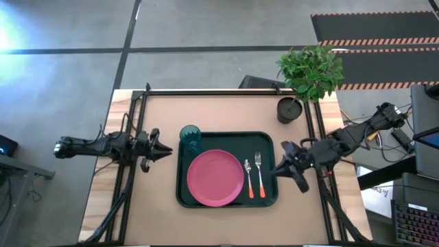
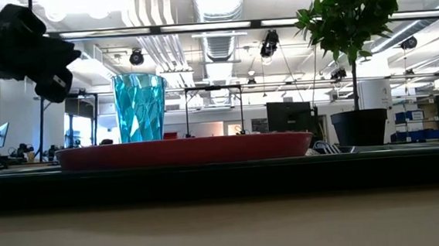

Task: Pick and place plate/cup/fork/spoon on tray
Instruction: Adjust the black serving tray on the table

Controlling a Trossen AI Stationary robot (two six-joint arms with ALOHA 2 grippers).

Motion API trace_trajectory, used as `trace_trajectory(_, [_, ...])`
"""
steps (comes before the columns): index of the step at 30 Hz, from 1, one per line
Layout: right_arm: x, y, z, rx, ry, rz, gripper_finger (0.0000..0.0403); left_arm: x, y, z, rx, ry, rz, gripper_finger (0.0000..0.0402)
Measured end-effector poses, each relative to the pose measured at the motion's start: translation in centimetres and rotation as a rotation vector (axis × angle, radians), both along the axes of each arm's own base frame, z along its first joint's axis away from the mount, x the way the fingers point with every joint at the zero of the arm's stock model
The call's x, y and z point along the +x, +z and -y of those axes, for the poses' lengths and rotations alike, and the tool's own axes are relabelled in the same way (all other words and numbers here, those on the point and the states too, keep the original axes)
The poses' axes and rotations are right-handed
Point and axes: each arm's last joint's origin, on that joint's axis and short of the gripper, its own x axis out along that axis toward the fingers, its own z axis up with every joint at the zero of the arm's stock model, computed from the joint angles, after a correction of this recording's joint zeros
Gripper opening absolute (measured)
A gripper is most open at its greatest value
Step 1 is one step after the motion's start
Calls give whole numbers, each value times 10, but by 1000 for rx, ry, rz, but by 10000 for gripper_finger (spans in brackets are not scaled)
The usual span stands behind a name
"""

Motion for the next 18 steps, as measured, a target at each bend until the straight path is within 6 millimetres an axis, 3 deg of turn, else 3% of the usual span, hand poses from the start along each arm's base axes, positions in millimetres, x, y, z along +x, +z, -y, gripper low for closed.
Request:
trace_trajectory(3, [-3,-12,4,61,-120,-139,9,-1,2,0,6,0,6,52])
trace_trajectory(10, [3,-37,7,74,-202,-155,9,-1,0,0,5,0,-19,52])
trace_trajectory(14, [5,-64,18,145,-321,-248,9,-1,0,0,-14,1,-19,52])
trace_trajectory(18, [-1,-91,18,303,-275,-430,9,-1,1,0,-18,-15,-17,52])
